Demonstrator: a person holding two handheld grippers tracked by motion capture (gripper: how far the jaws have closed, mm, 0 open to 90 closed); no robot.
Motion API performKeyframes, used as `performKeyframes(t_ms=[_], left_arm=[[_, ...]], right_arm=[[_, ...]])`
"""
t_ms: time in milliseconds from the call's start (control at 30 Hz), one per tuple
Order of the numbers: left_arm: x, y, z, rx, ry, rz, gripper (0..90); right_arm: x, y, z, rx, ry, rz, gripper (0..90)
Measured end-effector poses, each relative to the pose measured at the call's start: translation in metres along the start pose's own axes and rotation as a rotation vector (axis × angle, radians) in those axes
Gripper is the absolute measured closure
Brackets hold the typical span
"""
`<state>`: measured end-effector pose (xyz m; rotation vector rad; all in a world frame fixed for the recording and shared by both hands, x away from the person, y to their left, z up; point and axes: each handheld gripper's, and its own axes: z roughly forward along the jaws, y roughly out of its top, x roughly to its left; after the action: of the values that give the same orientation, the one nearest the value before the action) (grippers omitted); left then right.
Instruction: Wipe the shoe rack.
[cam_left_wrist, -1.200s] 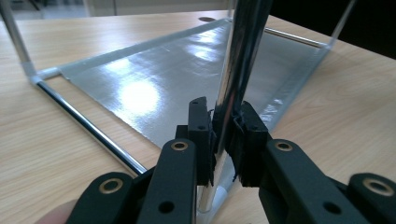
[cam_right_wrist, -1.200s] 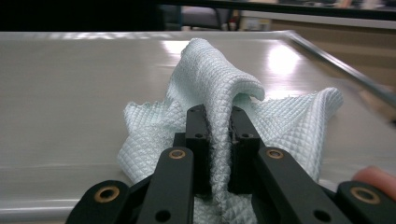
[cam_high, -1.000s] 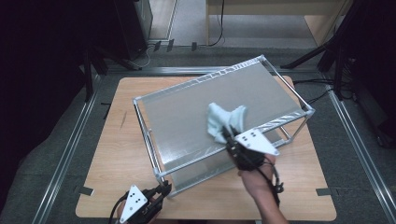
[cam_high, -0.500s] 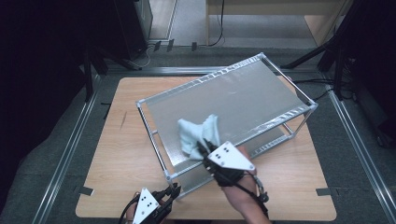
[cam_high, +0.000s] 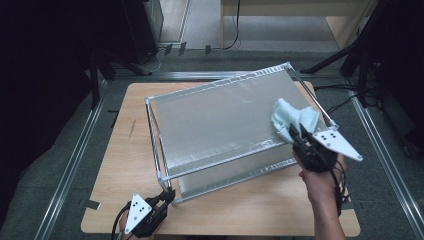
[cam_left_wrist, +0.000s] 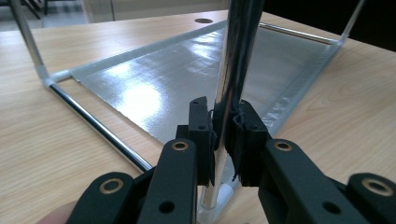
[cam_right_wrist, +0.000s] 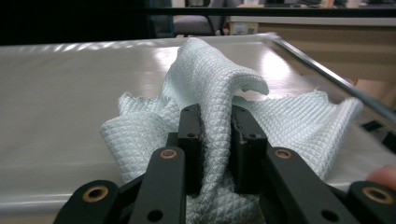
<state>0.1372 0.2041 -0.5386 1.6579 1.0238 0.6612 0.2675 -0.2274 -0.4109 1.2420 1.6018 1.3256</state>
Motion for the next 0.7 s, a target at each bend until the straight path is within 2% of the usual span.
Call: performKeyframes(t_ms=[67, 133, 267, 367, 433, 467, 600, 633, 700], left_arm=[[0.0, 0.0, 0.0, 0.0, 0.004, -0.004, 80.4], [-0.001, 0.0, 0.0, 0.001, 0.011, -0.004, 80.5], [-0.004, 0.0, 0.0, 0.007, 0.029, -0.003, 80.8], [-0.007, 0.0, 0.0, 0.009, 0.026, -0.005, 80.9], [-0.011, 0.0, 0.001, 0.014, 0.002, -0.007, 80.8], [-0.014, 0.001, 0.002, 0.018, -0.013, -0.006, 80.7], [-0.028, 0.002, 0.007, 0.022, -0.048, 0.0, 80.5], [-0.031, 0.002, 0.008, 0.021, -0.054, -0.001, 80.3], [-0.037, 0.002, 0.011, 0.02, -0.059, 0.0, 80.2]], right_arm=[[-0.007, 0.0, -0.001, -0.006, -0.034, -0.003, 78.3], [-0.007, -0.001, -0.001, -0.01, -0.035, 0.001, 79.3], [0.004, 0.001, -0.001, 0.01, -0.066, 0.007, 81.9], [0.019, 0.001, 0.0, 0.021, -0.031, -0.002, 82.2], [0.035, 0.0, 0.002, 0.03, -0.004, -0.018, 82.2], [0.045, -0.001, 0.002, 0.037, -0.006, -0.034, 82.1], [0.096, -0.006, 0.001, 0.055, 0.059, -0.101, 81.9], [0.109, -0.007, 0.0, 0.059, 0.082, -0.114, 81.9], [0.135, -0.01, -0.003, 0.062, 0.159, -0.123, 81.8]])
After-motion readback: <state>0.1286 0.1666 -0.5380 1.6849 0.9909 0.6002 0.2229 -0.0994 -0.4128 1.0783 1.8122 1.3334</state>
